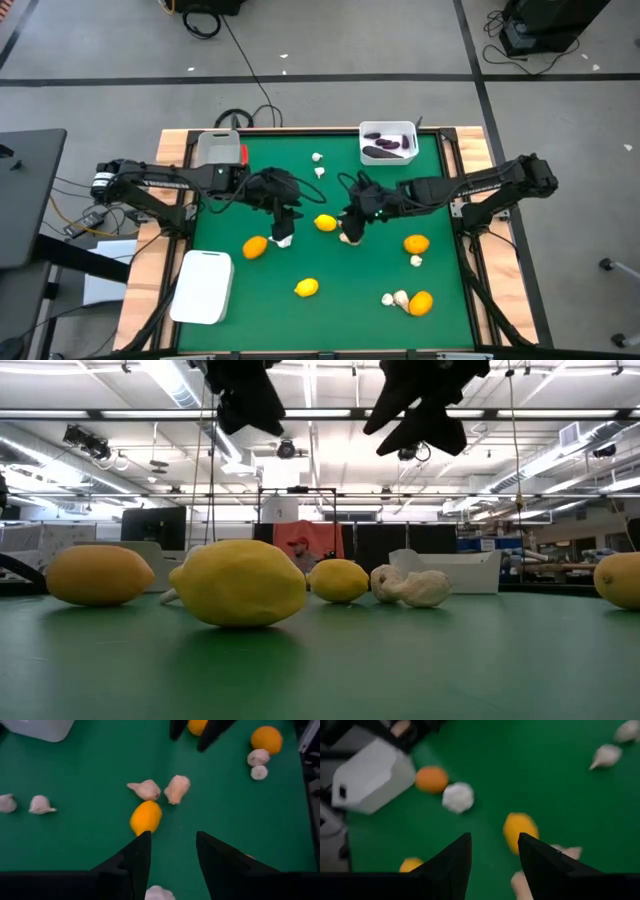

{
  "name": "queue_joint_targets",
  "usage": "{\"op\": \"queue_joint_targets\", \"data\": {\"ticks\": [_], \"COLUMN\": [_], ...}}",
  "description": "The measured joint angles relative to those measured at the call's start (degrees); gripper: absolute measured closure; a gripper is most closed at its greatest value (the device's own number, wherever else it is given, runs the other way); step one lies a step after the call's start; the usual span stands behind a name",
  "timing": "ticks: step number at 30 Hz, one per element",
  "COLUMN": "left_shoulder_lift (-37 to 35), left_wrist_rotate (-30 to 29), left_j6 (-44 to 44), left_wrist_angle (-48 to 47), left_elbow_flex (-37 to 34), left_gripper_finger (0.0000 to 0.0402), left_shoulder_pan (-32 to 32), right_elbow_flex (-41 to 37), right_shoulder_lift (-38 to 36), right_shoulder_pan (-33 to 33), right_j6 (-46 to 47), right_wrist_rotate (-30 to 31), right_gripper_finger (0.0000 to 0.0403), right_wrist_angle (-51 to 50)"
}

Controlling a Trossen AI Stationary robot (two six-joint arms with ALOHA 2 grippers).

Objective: Sort produce into baskets
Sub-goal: Put the garlic into the gray bin

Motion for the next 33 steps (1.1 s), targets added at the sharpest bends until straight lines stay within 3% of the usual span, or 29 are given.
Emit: {"op": "queue_joint_targets", "data": {"ticks": [3, 11, 19, 28, 33], "left_shoulder_lift": [-0.48, -0.91, -0.92, -0.95, -1.33], "left_wrist_rotate": [0.65, 2.24, 1.97, 1.6, 1.27], "left_j6": [-0.33, -3.67, -7.95, -13.42, -15.56], "left_wrist_angle": [1.82, 11.71, 12.14, 13.54, 13.44], "left_elbow_flex": [-3.22, -11.93, -17.89, -20.16, -20.16], "left_gripper_finger": [0.024, 0.024, 0.024, 0.024, 0.024], "left_shoulder_pan": [0.13, 1.12, 2.14, 5.13, 8.54], "right_elbow_flex": [0.03, 0.04, 0.02, 4.3, 10.81], "right_shoulder_lift": [0.96, 6.2, 11.56, 20.4, 26.63], "right_shoulder_pan": [0.09, -3.09, -11.05, -24.01, -28.32], "right_j6": [-2.53, -1.48, -12.59, -29.06, -35.18], "right_wrist_rotate": [-2.43, 0.87, -1.21, -15.1, -17.28], "right_gripper_finger": [0.0229, 0.0229, 0.0228, 0.0226, 0.0225], "right_wrist_angle": [1.22, 4.3, 5.52, 6.9, 5.06]}}
